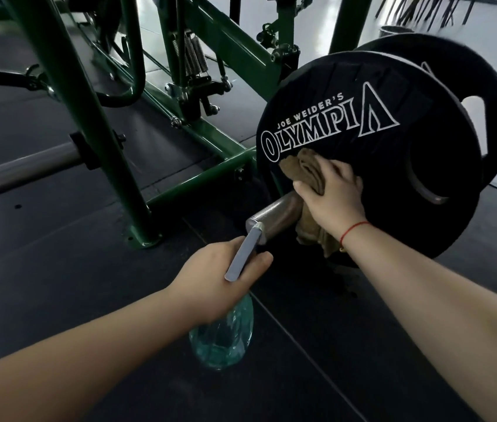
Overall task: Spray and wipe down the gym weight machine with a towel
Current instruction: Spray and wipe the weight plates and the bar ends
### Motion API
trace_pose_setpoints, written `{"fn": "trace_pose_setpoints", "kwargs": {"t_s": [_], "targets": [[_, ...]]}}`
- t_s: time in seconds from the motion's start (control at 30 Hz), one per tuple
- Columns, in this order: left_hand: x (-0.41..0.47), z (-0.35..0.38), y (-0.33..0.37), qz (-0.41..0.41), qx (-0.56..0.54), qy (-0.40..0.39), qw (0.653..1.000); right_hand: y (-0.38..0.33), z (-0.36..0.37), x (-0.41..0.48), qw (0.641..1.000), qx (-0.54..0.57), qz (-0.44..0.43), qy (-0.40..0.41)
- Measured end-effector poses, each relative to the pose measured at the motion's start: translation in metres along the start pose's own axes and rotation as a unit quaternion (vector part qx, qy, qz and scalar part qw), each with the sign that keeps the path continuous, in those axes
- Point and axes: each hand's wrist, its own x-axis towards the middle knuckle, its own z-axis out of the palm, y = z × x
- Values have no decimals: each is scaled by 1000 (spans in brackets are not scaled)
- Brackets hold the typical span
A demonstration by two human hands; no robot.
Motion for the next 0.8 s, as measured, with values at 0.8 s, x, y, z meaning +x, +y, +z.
{"fn": "trace_pose_setpoints", "kwargs": {"t_s": [0.8], "targets": [[-7,5,-63,65,-68,-38,995,-102,20,74,837,-399,-13,-374]]}}
